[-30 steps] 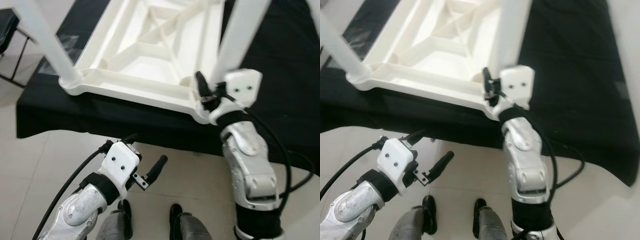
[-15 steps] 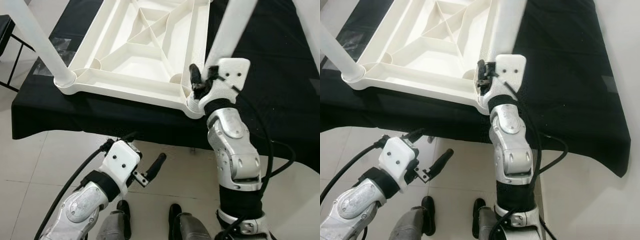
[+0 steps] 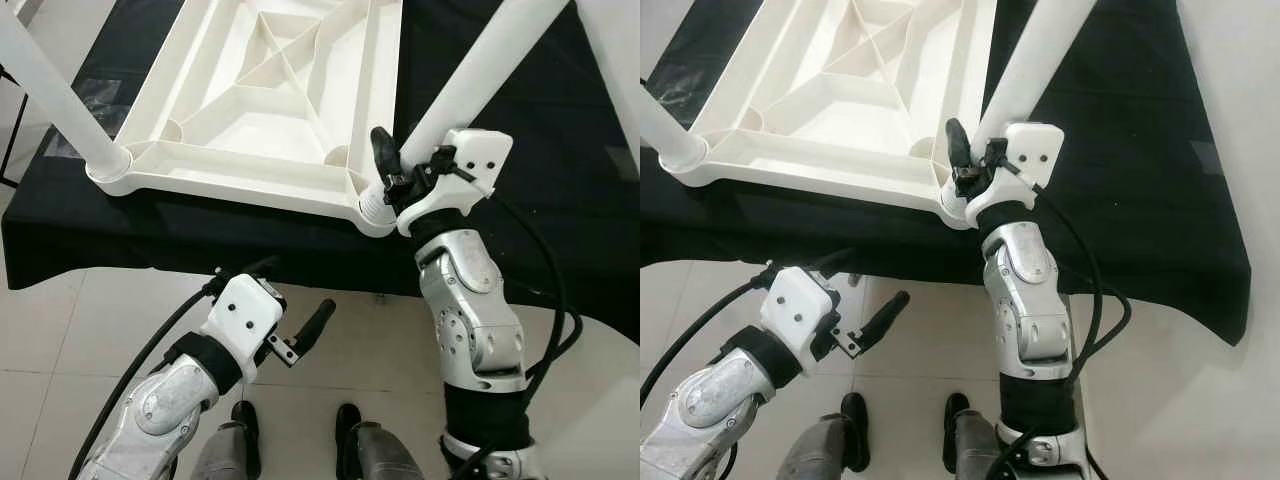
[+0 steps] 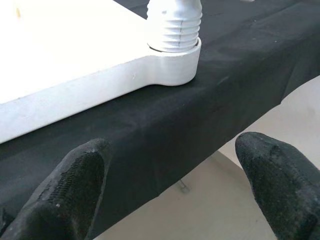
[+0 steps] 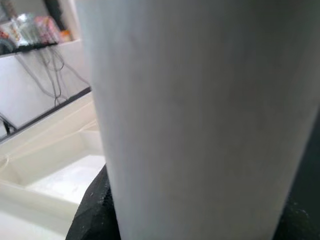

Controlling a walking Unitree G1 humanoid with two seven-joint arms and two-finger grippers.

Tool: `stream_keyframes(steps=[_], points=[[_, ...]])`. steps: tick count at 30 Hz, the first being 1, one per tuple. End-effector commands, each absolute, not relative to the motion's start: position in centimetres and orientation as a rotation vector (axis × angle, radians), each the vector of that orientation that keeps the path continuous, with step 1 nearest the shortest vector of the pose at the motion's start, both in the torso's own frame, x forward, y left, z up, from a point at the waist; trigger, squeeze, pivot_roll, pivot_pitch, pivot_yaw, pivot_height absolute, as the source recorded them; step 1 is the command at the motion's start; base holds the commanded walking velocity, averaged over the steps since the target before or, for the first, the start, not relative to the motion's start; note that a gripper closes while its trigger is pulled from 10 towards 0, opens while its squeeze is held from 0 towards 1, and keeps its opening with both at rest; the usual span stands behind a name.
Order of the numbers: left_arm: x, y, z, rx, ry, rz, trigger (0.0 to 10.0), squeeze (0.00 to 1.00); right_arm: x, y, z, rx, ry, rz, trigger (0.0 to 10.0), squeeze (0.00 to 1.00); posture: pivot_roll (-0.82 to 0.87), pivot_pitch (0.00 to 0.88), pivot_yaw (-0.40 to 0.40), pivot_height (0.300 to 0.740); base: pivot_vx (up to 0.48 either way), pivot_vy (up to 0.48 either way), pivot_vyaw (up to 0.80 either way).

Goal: Building children table

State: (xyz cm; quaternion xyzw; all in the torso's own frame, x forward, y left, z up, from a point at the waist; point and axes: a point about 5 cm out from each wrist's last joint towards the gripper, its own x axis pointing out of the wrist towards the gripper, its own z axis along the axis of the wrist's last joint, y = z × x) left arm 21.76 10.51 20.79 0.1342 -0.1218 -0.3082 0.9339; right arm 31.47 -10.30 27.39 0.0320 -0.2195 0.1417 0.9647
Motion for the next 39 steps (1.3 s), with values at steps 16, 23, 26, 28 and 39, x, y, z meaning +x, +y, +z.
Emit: stream_keyframes(steps=[16,23,26,28,39], points=[[21.7,10.6,20.5,0.281,-0.244,-0.635,10.0,0.0,34.2,-9.7,24.2,-0.244,-0.27,0.757,10.0,0.0,0.09,0.389,-0.041,0.74,0.0,0.0,0.0],[21.6,10.5,20.5,0.278,-0.243,-0.635,10.0,0.0,35.3,-9.5,25.6,-0.174,-0.208,0.877,10.0,0.0,0.09,0.394,-0.042,0.74,0.0,0.0,0.0],[21.5,10.6,20.4,0.277,-0.241,-0.633,10.0,0.0,36.0,-9.0,25.5,-0.148,-0.164,0.915,10.0,0.0,0.1,0.401,-0.045,0.74,0.0,0.0,0.0],[21.5,10.6,20.4,0.277,-0.24,-0.632,10.0,0.0,36.0,-8.7,25.3,-0.147,-0.152,0.928,10.0,0.0,0.1,0.401,-0.045,0.74,0.0,0.0,0.0],[21.3,10.5,20.3,0.275,-0.232,-0.642,10.0,0.0,35.2,-8.5,23.7,-0.144,-0.152,1.062,10.0,0.0,0.09,0.407,-0.034,0.74,0.0,0.0,0.0]])
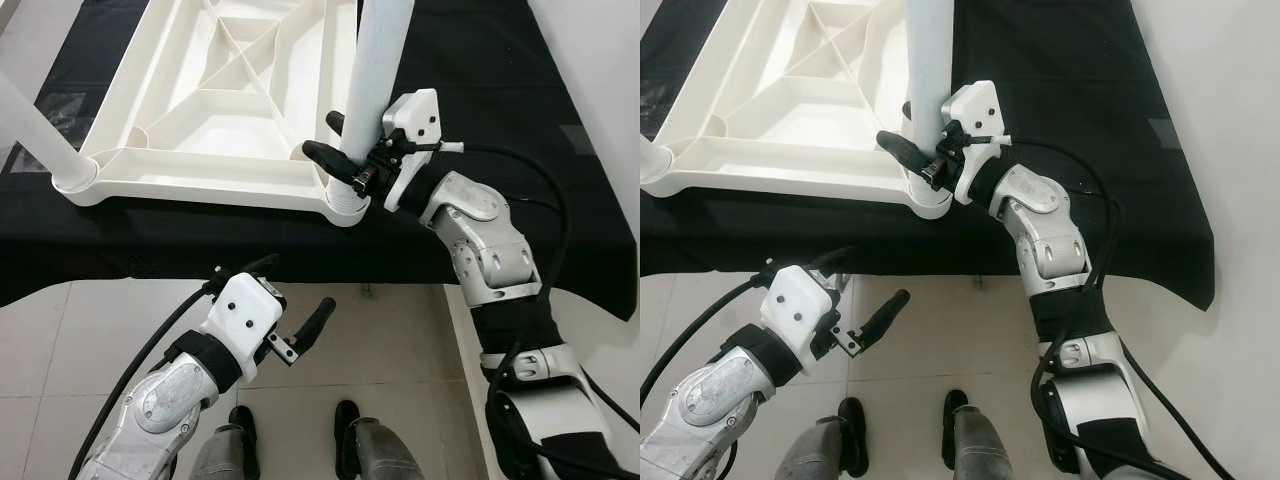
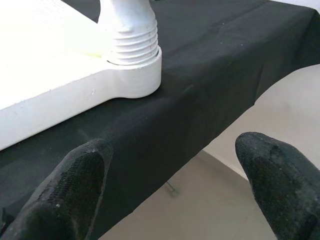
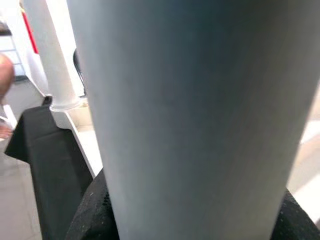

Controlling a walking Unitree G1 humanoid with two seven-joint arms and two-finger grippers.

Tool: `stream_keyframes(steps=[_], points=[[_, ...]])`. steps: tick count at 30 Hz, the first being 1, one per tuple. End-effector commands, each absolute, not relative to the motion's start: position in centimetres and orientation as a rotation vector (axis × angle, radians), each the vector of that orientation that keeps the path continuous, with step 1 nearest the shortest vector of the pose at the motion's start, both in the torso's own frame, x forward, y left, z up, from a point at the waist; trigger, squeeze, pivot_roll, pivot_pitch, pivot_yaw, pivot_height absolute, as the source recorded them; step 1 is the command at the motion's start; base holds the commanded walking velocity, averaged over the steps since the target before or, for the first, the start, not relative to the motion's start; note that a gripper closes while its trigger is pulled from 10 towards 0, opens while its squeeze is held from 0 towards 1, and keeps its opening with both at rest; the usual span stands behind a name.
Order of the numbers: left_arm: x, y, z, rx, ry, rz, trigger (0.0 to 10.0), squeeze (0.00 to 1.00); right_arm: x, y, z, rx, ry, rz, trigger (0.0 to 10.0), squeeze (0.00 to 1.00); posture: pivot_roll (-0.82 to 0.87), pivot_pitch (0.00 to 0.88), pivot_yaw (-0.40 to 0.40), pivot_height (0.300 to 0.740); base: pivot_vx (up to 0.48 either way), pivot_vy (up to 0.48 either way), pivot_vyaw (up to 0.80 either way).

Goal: Building children table

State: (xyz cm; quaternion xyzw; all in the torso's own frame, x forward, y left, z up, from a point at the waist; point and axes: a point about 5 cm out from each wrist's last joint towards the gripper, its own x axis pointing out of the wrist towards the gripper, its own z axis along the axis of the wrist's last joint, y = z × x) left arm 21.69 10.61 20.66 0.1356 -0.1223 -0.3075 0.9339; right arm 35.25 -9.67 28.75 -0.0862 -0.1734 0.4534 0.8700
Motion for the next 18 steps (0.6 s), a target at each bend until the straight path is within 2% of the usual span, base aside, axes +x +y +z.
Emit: stream_keyframes(steps=[1,12,18], points=[[21.4,10.5,20.3,0.276,-0.232,-0.644,10.0,0.0,35.3,-8.6,23.7,-0.176,-0.153,1.079,10.0,0.0,0.09,0.407,-0.032,0.74,0.0,0.0,0.0],[21.1,10.5,20.3,0.278,-0.229,-0.651,10.0,0.0,36.1,-8.9,25.5,-0.264,-0.173,1.324,10.0,0.0,0.11,0.411,-0.029,0.74,0.0,0.0,0.0],[20.9,10.4,20.3,0.28,-0.226,-0.65,10.0,0.0,36.7,-8.6,25.7,-0.29,-0.168,1.311,10.0,0.0,0.11,0.42,-0.033,0.74,0.0,0.0,0.0]])
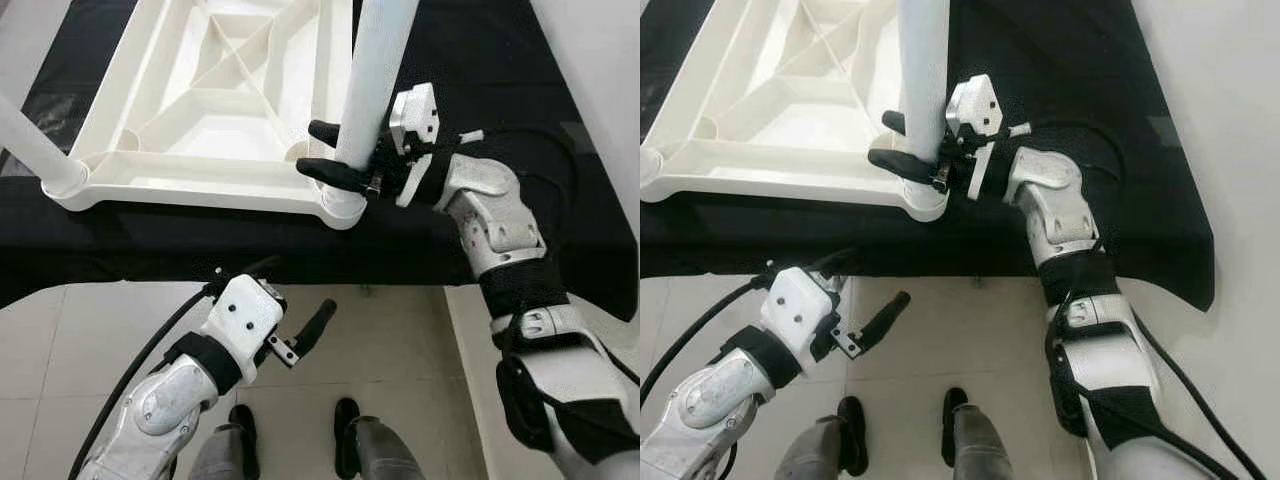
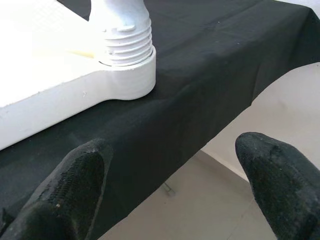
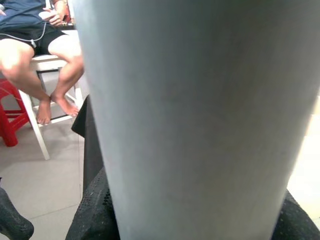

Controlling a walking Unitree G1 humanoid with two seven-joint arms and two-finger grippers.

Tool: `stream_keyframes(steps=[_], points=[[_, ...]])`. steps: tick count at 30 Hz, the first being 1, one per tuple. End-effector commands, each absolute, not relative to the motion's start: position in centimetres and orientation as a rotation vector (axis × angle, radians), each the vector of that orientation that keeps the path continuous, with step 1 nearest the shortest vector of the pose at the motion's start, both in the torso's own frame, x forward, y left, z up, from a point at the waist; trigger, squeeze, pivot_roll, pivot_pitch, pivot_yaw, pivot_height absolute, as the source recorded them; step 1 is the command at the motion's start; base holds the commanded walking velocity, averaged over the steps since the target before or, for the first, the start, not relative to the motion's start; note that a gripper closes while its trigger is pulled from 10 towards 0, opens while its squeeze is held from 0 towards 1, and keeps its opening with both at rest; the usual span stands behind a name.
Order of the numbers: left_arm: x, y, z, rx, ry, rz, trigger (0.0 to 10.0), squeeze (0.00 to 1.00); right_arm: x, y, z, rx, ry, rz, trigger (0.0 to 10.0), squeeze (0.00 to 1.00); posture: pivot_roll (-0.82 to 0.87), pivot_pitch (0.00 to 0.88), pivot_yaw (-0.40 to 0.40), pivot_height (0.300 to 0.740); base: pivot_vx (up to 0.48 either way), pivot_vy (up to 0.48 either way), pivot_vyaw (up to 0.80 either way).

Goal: Building children table

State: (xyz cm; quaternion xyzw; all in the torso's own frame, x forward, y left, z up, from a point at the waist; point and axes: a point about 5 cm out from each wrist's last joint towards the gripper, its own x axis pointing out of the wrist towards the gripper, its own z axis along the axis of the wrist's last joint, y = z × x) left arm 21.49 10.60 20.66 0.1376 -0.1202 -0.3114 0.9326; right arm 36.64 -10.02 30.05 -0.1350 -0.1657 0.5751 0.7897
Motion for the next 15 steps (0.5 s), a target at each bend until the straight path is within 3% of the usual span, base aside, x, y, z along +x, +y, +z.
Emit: stream_keyframes(steps=[1,4,5,6,8,10,13,15], points=[[20.9,10.4,20.3,0.28,-0.226,-0.648,10.0,0.0,37.0,-8.5,25.3,-0.319,-0.149,1.268,10.0,0.0,0.11,0.423,-0.037,0.74,0.0,0.0,0.0],[20.8,10.4,20.4,0.278,-0.226,-0.644,10.0,0.0,37.4,-8.3,24.2,-0.335,-0.102,1.146,10.0,0.0,0.11,0.427,-0.046,0.74,0.0,0.0,0.0],[20.8,10.5,20.4,0.279,-0.226,-0.641,10.0,0.0,37.4,-8.3,23.4,-0.343,-0.079,1.073,10.0,0.0,0.11,0.43,-0.051,0.74,0.0,0.0,0.0],[20.6,10.6,20.4,0.279,-0.225,-0.633,10.0,0.0,36.9,-8.4,21.6,-0.307,-0.026,0.877,10.0,0.0,0.11,0.436,-0.065,0.74,0.0,0.0,0.0],[20.6,10.6,20.4,0.278,-0.224,-0.629,10.0,0.0,36.4,-8.6,20.8,-0.283,0.003,0.768,10.0,0.0,0.11,0.436,-0.065,0.74,0.0,0.0,0.0],[20.5,10.7,20.4,0.278,-0.222,-0.625,10.0,0.0,31.9,-8.5,16.9,-0.279,0.12,0.5,10.0,0.0,0.12,0.445,-0.07,0.74,0.0,0.0,0.0],[20.5,10.7,20.5,0.278,-0.224,-0.624,10.0,0.0,29.3,-8.2,16.3,-0.221,0.138,0.374,10.0,0.0,0.12,0.445,-0.06,0.74,0.0,0.0,0.0],[20.6,10.7,20.6,0.274,-0.226,-0.625,10.0,0.0,29.6,-7.7,16.7,-0.178,0.13,0.352,10.0,0.0,0.11,0.442,-0.053,0.74,0.0,0.0,0.0]])
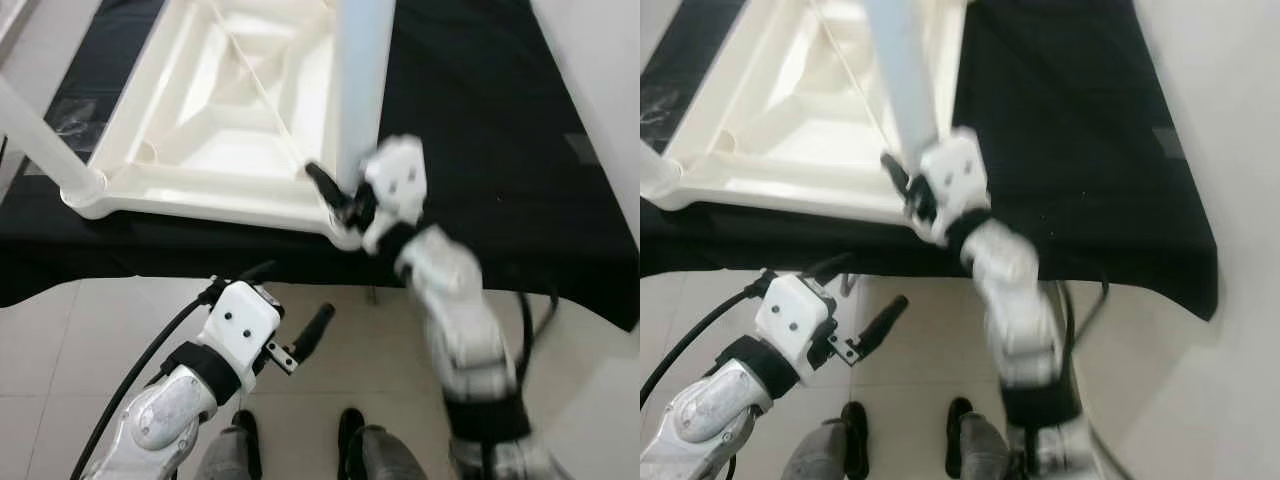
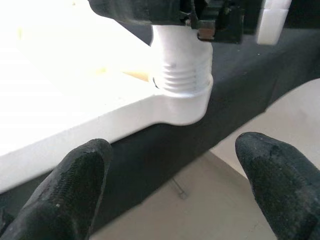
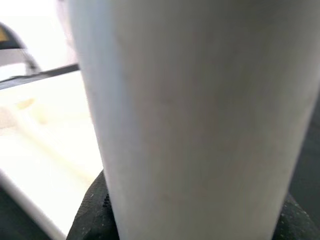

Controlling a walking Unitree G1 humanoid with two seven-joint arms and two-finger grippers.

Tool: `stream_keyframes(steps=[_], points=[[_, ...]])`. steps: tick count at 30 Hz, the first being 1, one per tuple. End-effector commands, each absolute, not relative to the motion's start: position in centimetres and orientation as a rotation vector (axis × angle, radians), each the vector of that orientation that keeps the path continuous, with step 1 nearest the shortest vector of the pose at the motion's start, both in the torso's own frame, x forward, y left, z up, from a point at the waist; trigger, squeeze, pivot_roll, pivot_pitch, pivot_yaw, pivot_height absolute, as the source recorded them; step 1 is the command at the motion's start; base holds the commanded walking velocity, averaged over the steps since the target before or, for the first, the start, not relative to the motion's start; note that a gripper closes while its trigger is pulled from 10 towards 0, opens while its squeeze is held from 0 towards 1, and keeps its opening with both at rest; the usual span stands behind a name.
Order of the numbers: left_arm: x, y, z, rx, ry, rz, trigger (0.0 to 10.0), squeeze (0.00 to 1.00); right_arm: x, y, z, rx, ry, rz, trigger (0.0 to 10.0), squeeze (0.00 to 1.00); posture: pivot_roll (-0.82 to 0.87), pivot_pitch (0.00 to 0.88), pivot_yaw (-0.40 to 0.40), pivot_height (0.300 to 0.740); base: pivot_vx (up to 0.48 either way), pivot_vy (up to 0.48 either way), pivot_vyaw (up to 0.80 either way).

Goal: Building children table

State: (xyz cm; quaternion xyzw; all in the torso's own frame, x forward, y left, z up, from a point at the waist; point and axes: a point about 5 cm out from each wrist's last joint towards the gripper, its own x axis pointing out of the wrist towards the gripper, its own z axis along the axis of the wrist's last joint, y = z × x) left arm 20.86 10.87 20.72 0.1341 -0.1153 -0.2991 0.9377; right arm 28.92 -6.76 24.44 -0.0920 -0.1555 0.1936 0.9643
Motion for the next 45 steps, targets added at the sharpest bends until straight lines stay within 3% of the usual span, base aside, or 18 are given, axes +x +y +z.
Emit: stream_keyframes(steps=[1,8,16,22,30,38,40,45], points=[[20.6,10.6,20.6,0.271,-0.227,-0.625,10.0,0.0,30.0,-7.5,16.9,-0.15,0.125,0.341,10.0,0.0,0.11,0.442,-0.053,0.74,0.0,0.0,0.0],[21.2,10.8,20.9,0.28,-0.241,-0.62,10.0,0.0,33.9,-7.7,19.4,-0.058,0.038,0.264,10.0,0.0,0.1,0.422,-0.062,0.74,0.0,0.0,0.0],[21.2,10.4,20.7,0.277,-0.241,-0.617,10.0,0.0,33.7,-7.3,20.9,0.051,0.005,0.221,10.0,0.0,0.11,0.418,-0.065,0.74,0.0,0.0,0.0],[21.5,10.7,20.8,0.302,-0.247,-0.609,10.0,0.0,34.5,-5.2,24.7,0.259,-0.176,0.356,10.0,0.0,0.11,0.406,-0.058,0.74,0.0,0.0,0.0],[22.4,11.4,21.3,0.35,-0.268,-0.584,10.0,0.0,34.1,-5.3,29.0,0.419,-0.388,0.541,10.0,0.0,0.1,0.392,-0.051,0.74,0.0,0.0,0.0],[23.5,12.3,22.0,0.394,-0.293,-0.545,10.0,0.0,34.3,-7.7,31.0,0.396,-0.493,0.577,10.0,0.0,0.09,0.369,-0.044,0.74,0.0,0.0,0.0],[24.4,13.0,23.0,0.405,-0.32,-0.508,10.0,0.0,33.9,-8.5,31.4,0.285,-0.542,0.656,10.0,0.0,0.09,0.355,-0.041,0.74,0.0,0.0,0.0],[25.0,13.5,24.1,0.398,-0.35,-0.477,10.0,0.0,33.6,-9.5,31.8,0.237,-0.573,0.701,10.0,0.0,0.09,0.347,-0.039,0.74,0.0,0.0,0.0]])
